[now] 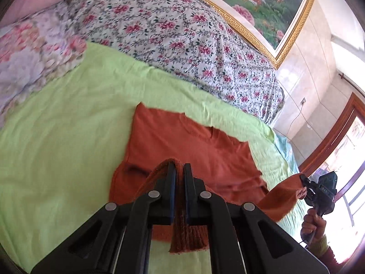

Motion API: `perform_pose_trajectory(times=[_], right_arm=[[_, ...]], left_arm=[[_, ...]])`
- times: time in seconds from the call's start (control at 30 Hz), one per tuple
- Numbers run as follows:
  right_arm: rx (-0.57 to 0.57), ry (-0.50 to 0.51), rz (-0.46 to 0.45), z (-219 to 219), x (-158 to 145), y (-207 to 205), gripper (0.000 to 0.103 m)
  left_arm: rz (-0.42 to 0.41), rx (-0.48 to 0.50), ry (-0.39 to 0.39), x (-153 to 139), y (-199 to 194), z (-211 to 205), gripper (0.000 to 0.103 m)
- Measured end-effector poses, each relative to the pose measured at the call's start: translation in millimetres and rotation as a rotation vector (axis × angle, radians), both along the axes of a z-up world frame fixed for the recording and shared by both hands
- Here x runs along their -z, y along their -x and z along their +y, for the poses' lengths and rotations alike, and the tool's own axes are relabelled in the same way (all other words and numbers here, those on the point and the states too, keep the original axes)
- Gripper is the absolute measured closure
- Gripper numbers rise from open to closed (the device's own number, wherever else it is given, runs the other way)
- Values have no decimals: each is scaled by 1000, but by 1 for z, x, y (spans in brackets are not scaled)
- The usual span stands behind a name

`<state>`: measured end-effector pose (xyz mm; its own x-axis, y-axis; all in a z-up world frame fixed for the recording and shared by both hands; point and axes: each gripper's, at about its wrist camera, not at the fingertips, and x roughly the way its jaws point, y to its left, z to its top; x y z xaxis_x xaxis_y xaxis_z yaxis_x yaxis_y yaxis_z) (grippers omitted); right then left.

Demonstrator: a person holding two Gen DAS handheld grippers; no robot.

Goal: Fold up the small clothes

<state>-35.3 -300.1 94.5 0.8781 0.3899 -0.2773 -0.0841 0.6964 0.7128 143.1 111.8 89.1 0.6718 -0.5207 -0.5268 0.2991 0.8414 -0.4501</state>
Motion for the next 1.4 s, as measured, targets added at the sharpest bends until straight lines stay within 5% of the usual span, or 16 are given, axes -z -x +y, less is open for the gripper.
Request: perform_pose_trajectory(times=[0.3,0.67,0.9,1.0,1.1,1.17,1.27,1.4], right_arm=[[130,54,87,-46,-1,-92,95],[204,169,299,-74,49,-182,95],[227,224,387,-77,71,-197,94],[230,212,393,-78,69,-192,89],[264,222,367,-76,56,-172,55],[269,267,316,-63,40,-154,50],[61,364,264,-19,28,-148,50],[-303,406,367,44,54,-178,50]], left_arm=[[17,-41,-67,-2,-117,-43,100],[173,-149,-102,66,-228,-39,100],[219,-151,-136,99,-241,-46,98],[228,-119,-127,94,-228,-45,89],[195,-53,-126,77,-191,-46,68],[163,20,-122,68,-165,-57,68],[149,212,-166,69,-133,-106,63],[204,323,-352,94,-137,-168,63]])
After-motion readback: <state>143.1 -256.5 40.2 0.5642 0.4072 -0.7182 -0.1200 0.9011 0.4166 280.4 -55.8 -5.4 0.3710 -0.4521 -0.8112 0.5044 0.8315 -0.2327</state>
